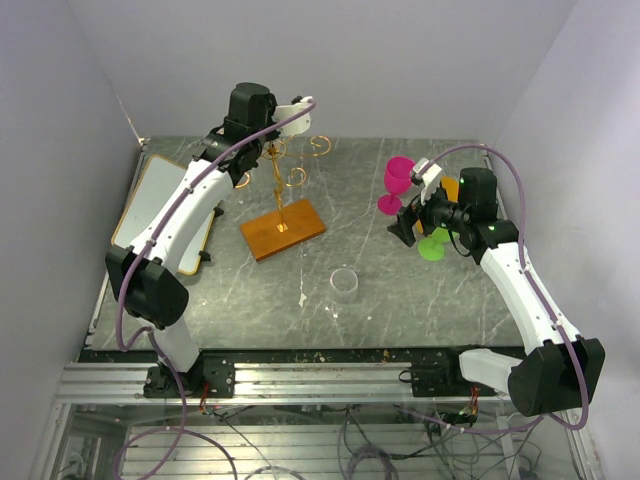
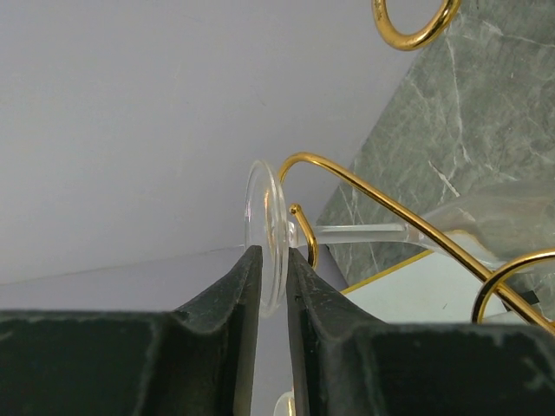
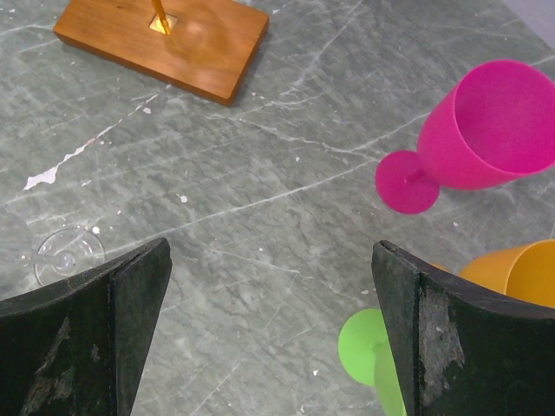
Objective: Place the wine glass upside down on the wine glass rack
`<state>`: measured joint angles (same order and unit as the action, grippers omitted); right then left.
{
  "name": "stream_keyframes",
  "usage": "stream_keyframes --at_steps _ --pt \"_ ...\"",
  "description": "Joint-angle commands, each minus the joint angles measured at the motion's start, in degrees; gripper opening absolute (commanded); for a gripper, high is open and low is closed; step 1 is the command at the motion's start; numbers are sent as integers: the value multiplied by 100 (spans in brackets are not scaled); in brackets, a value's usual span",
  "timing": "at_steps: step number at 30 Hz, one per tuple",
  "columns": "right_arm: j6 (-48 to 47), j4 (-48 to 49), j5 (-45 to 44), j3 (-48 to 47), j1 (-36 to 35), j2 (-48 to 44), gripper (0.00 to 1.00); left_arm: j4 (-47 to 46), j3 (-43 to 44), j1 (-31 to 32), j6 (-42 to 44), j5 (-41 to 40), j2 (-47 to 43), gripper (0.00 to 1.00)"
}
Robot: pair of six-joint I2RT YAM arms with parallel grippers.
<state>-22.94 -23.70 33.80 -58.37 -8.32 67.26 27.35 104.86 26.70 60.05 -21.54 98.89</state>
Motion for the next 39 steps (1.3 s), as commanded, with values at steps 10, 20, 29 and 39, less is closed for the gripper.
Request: stream_keyframes --at_steps 10,20,29,39 --pt "24 165 14 223 86 -146 100 -129 -164 63 9 156 -234 36" --pt "24 162 15 212 106 -115 100 -81 -386 82 89 90 -388 45" --pt "12 154 115 226 204 -148 100 -24 -372 94 10 165 -525 49" --pt "38 148 222 223 317 -185 100 254 -242 94 -319 478 -774 61"
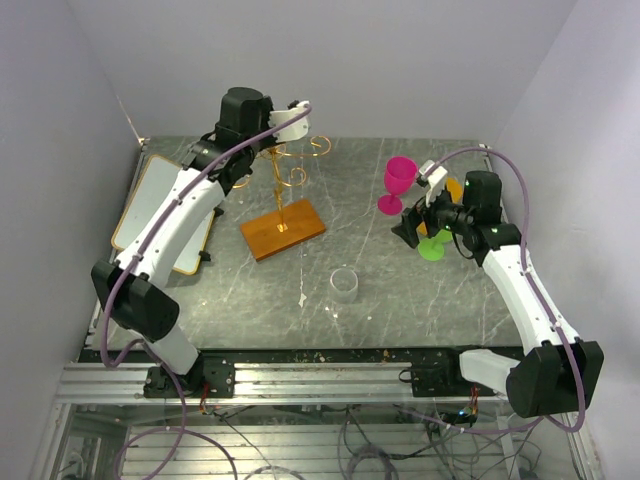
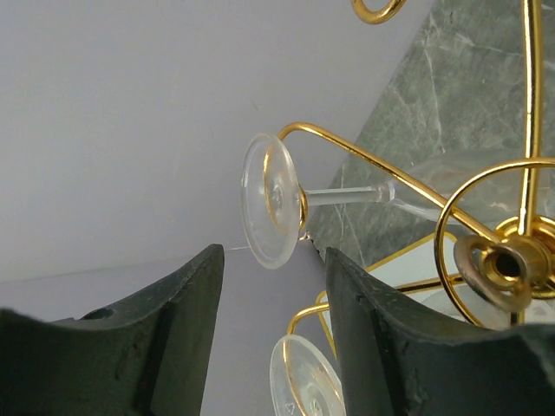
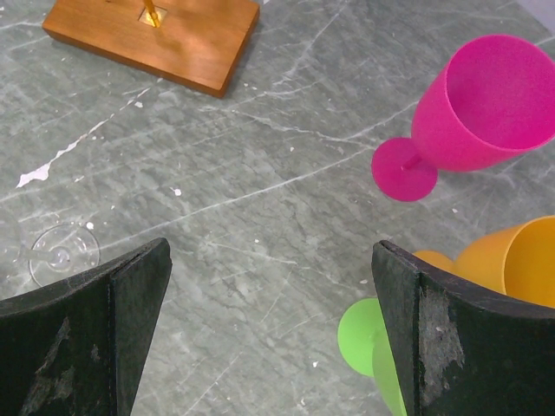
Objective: Place the wine glass upside down on the wine glass rack
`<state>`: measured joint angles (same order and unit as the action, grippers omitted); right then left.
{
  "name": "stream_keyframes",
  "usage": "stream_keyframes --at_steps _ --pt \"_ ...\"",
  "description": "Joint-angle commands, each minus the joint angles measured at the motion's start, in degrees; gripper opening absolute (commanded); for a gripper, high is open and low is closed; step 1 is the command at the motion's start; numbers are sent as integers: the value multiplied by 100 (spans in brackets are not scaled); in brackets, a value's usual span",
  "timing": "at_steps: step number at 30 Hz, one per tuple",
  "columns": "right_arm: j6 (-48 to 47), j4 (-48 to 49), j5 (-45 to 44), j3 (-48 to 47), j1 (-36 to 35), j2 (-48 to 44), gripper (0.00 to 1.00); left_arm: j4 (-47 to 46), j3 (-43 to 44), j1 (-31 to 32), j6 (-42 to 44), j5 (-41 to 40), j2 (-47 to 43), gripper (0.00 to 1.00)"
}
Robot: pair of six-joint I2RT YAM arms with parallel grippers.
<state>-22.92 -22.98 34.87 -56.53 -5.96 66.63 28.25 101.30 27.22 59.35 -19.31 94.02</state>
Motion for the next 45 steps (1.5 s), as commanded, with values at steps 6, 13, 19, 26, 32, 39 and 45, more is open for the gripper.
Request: stream_keyframes --at_steps 6,13,19,26,32,39,45 --pt "45 87 143 42 134 -122 100 251 231 45 -619 488 -542 69" --pt "112 119 -80 -35 198 -109 100 336 299 33 -1301 866 -1004 86" --pt "-8 -89 -395 -361 194 -182 100 519 -117 -23 -1704 1146 -1624 99" --pt "-260 -670 -1573 -775 193 -230 99 804 -508 -370 -2513 1928 -2381 99" --pt "-2 -949 -2142 -867 200 -381 98 778 -919 -790 -3310 2717 -3078 99" --pt "-909 -2434 395 -1422 -13 -187 93 763 -1551 -1276 -3754 2819 -3762 98" --pt "-829 -2450 402 -1275 -1568 -222 91 531 -2051 -1785 -3949 2890 -4237 99"
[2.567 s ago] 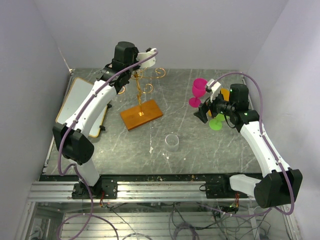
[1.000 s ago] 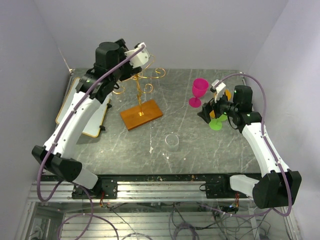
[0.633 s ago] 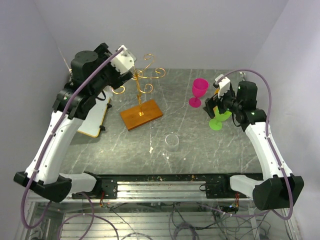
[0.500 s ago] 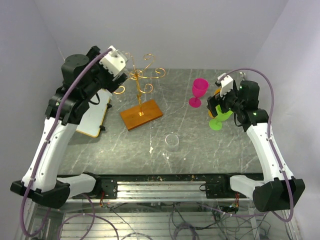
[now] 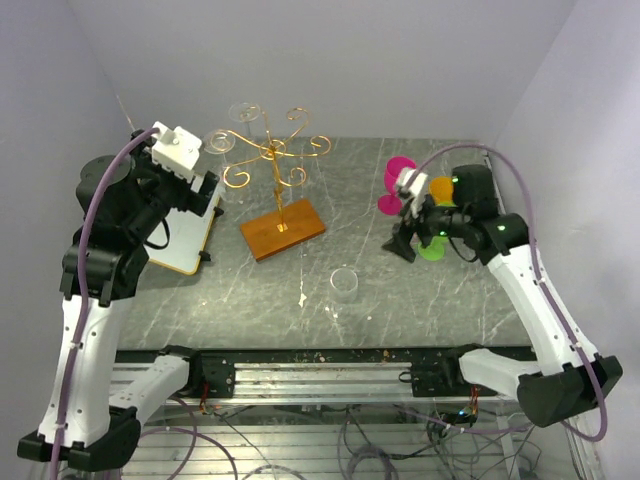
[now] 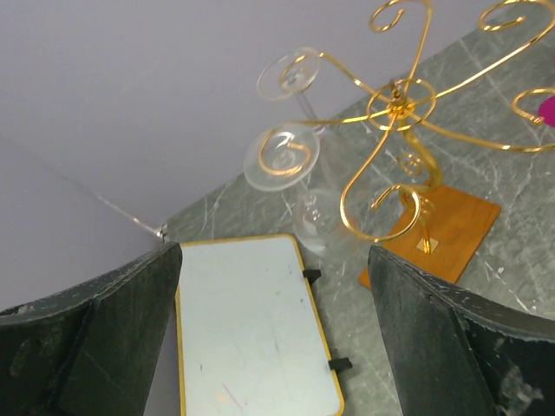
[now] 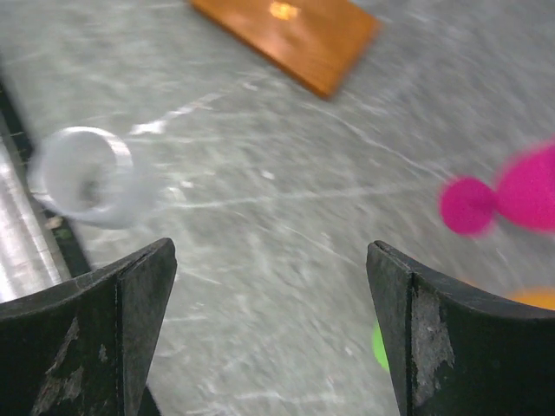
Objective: Place the wine glass upside down on the wine glass rack
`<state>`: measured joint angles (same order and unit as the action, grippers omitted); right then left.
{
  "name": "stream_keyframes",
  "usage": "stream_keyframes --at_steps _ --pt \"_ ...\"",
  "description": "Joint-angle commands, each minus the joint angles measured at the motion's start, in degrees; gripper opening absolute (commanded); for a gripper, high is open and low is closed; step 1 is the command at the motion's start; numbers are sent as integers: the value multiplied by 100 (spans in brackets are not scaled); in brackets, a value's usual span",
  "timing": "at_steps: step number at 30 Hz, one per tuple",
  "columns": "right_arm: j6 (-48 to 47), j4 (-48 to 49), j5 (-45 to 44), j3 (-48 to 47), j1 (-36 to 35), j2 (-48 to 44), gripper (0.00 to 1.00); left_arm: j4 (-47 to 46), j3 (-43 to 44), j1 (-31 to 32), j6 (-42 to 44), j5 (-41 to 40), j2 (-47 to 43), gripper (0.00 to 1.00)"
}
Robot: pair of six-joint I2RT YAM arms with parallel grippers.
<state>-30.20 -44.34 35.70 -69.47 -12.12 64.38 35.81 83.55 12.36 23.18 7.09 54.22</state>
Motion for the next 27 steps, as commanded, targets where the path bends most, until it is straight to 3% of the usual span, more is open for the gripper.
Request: stream_keyframes --at_steps 1,7,14,21,27 --pt "-59 -294 188 23 -1243 49 90 -266 -339 -404 -396 284 -328 99" --pt "90 -235 -137 -106 -2204 505 82 -273 -720 -956 -560 538 -573 99" --pt "84 -258 -1174 -213 -2985 933 75 -255 -645 -1148 -544 518 -491 98" --pt "32 -277 -1755 -285 -3343 1239 67 -373 -615 -1354 -820 849 -350 97" --pt "-40 -313 -1952 -313 -3478 1400 53 -413 -655 -1430 -917 996 -333 96"
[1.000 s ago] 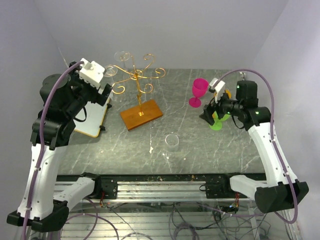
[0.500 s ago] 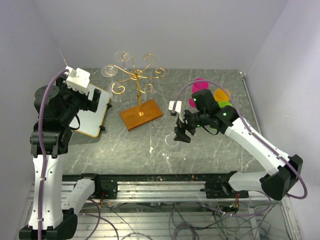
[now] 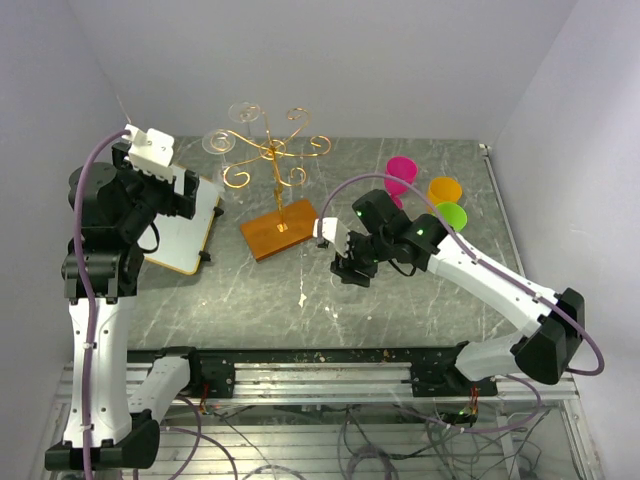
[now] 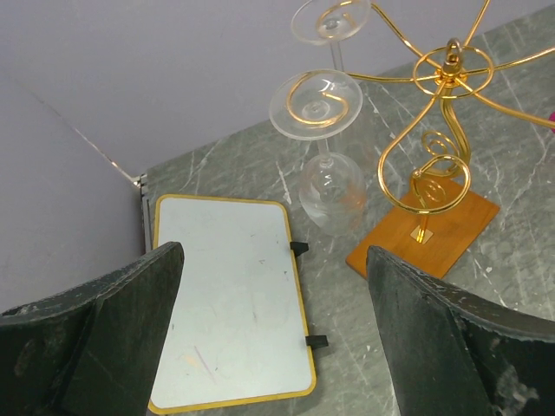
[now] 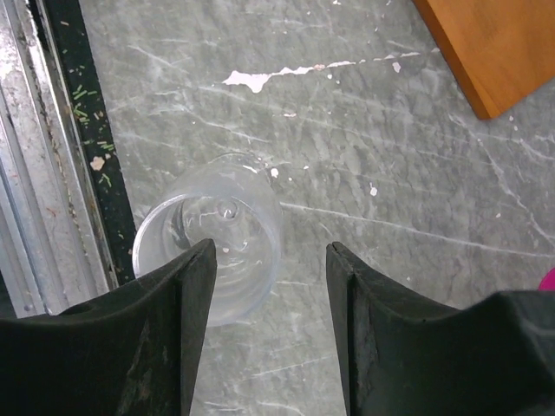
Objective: Place the wine glass upside down on the wine glass rack
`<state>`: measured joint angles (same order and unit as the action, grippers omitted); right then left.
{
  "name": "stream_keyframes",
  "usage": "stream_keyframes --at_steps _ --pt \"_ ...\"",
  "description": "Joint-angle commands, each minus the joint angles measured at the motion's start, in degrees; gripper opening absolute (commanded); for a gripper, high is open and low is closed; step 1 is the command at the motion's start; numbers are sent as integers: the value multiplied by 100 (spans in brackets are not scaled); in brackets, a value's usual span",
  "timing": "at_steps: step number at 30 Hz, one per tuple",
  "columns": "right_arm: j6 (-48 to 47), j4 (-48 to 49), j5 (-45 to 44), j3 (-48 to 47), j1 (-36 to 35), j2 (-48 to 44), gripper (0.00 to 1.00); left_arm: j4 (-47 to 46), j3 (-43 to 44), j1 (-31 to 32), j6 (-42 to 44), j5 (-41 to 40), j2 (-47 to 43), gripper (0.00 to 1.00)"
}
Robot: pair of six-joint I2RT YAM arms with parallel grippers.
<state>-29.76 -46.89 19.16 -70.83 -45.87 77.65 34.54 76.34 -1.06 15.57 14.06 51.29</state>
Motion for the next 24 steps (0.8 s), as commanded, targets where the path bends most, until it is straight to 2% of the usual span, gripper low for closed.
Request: stream_keyframes --at_steps 1,10,15,24 --pt "-85 -18 -300 -156 -125 75 52 -276 59 -97 -156 291 -33 96" --pt "-151 37 -438 -163 -163 105 34 -324 -15 -237 -265 454 -57 95" --pt "-186 24 -387 -132 -169 151 30 -314 -46 -248 -243 517 -50 95" --pt "-269 199 -499 -16 -168 41 18 -392 -148 -304 -409 637 18 94"
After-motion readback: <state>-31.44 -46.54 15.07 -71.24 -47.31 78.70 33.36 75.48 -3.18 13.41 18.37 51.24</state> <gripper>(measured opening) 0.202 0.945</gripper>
